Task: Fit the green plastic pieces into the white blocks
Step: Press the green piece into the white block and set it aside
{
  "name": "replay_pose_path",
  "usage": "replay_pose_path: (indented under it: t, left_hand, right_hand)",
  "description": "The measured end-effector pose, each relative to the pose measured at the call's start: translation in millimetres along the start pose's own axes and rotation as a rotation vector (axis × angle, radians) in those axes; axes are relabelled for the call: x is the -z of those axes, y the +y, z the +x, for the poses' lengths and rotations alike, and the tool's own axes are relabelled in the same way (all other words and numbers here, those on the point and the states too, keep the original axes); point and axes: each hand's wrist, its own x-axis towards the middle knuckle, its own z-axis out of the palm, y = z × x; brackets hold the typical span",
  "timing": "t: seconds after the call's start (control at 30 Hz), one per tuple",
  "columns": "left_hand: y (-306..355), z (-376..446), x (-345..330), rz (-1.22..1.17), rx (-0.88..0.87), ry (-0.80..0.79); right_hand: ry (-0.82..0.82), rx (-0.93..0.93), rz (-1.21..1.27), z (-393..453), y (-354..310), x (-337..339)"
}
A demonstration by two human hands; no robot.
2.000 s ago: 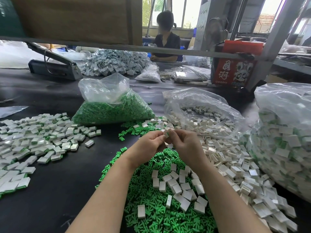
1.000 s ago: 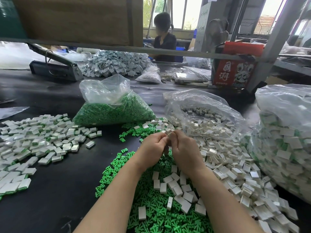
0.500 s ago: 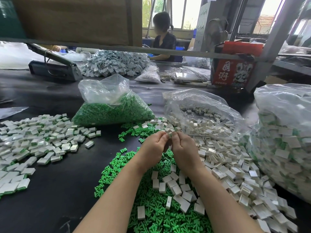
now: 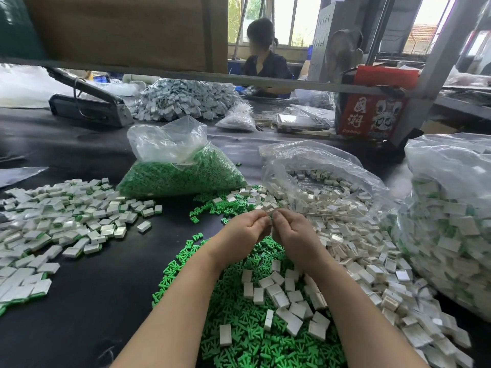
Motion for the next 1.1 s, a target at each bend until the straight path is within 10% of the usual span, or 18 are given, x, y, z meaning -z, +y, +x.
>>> replay_pose_path:
  t: [0.37,1.1]
  left_hand:
    - [-3,4,-11,-0.147,0.006,0.071]
    - [-8,2,2,-0.109,-0.028,-0.054]
  right_hand:
    - [0.216,0.037,-0.098,2,5,-10]
    - [-0.032,-0.047,0.091,-2,-2,0]
